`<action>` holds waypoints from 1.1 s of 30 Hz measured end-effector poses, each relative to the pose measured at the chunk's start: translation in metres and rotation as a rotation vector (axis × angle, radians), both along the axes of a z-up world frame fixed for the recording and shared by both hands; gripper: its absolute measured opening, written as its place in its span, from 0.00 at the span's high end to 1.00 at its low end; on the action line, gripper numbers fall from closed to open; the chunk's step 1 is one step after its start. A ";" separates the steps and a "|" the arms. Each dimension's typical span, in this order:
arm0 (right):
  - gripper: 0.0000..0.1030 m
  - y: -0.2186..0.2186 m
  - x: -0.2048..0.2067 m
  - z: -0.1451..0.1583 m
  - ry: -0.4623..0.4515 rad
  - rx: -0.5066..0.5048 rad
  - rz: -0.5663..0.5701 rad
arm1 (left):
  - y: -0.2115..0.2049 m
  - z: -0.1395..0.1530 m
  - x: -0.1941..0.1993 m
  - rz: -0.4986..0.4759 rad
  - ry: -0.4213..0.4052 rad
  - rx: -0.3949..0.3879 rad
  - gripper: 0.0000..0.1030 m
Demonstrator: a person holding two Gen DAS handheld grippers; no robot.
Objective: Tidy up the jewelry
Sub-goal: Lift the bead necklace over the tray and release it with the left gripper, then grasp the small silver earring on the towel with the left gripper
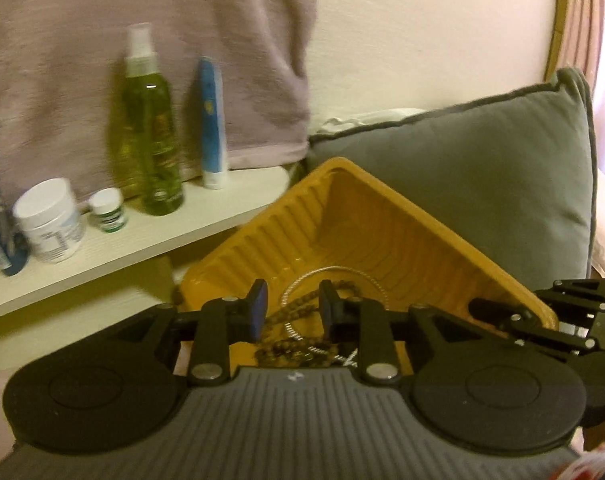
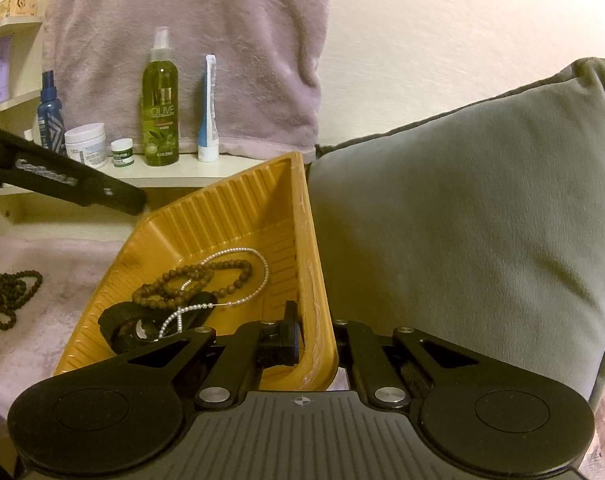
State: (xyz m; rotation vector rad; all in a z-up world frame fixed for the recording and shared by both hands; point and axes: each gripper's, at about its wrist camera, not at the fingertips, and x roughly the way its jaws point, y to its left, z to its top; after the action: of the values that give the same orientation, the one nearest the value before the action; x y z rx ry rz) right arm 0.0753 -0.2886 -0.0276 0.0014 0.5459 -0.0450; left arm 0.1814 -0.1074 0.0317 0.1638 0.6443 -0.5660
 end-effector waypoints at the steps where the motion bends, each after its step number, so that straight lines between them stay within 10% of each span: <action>1: 0.96 0.000 0.000 0.000 0.000 0.001 0.000 | 0.006 0.000 -0.002 0.017 -0.004 -0.001 0.76; 24: 0.96 0.001 -0.002 -0.003 0.003 -0.012 -0.002 | 0.216 -0.041 -0.065 0.706 0.021 0.041 0.70; 33: 0.96 0.000 -0.001 -0.004 0.010 -0.016 -0.002 | 0.219 -0.082 -0.086 0.702 0.065 0.080 0.70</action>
State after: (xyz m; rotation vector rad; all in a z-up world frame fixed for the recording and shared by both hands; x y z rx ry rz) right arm 0.0739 -0.2889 -0.0316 -0.0143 0.5553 -0.0514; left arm 0.0949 0.1117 -0.0503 -0.0128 0.7359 0.1315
